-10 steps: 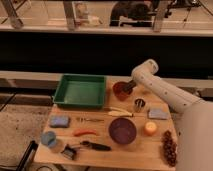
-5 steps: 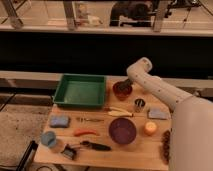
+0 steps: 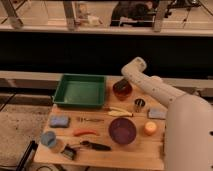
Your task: Wipe red bowl with eraser
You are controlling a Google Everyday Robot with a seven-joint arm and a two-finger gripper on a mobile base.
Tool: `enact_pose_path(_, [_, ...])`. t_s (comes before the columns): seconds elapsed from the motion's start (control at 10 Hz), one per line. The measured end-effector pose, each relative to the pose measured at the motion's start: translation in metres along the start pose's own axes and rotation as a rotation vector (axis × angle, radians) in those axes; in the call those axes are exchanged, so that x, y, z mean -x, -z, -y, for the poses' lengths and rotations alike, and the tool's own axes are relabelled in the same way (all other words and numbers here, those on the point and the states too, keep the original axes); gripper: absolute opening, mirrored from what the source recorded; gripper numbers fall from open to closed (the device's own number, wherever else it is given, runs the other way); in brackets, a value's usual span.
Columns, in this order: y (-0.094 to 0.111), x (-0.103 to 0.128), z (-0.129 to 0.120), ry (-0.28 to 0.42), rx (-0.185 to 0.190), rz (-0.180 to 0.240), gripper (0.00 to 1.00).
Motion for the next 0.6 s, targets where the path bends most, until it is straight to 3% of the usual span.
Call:
enact_pose_path(0.2, [0.002,0.008,0.003,0.013,-0.008,0.002,0.00])
enact_pose_path(0.6, [0.017,0.007,-0.018,0.009,-0.015,-0.001,0.00])
